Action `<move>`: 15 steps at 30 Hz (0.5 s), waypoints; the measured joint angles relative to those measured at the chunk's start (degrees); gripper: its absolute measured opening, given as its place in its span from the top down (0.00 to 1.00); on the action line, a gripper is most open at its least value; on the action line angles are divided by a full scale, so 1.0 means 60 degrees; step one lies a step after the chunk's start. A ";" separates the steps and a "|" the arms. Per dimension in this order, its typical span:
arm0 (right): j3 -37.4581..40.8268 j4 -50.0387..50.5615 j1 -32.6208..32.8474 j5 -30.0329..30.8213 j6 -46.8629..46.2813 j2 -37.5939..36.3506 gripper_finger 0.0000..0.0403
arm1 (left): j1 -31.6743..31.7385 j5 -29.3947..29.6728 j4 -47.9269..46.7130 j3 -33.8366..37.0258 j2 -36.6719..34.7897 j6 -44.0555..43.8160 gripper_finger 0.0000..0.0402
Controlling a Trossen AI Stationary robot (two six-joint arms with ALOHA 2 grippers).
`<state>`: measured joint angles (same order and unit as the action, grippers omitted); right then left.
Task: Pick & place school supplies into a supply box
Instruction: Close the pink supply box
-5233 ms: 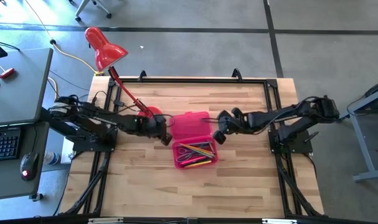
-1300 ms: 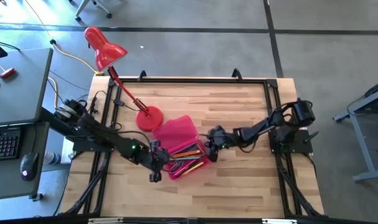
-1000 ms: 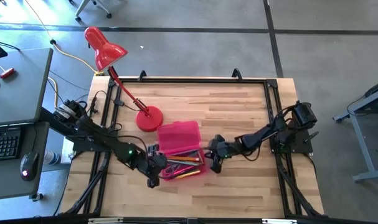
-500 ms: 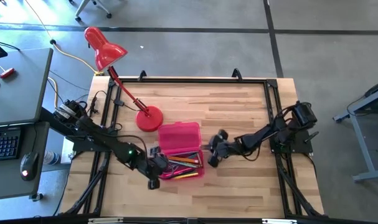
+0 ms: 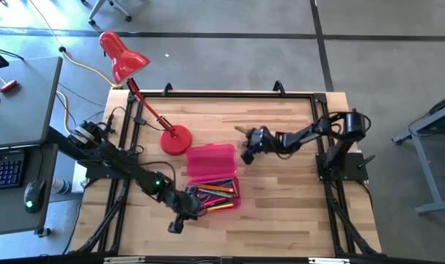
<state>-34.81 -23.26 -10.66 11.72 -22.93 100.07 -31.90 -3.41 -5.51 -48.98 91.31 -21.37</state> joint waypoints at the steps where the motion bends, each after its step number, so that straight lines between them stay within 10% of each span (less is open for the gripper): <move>1: 0.0000 -0.0323 -0.0266 -0.0384 0.0151 0.0129 1.00 | 0.0000 -0.0045 -0.0012 0.0035 0.0147 -0.0004 0.90; 15: -0.1212 -0.2453 -0.1141 -0.3478 0.0673 0.2545 1.00 | 0.0004 0.0037 -0.0038 0.0068 0.0849 0.0022 0.90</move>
<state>-42.08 -37.98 -17.51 -9.15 -18.89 115.34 -31.88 -3.19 -5.74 -48.58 96.40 -21.23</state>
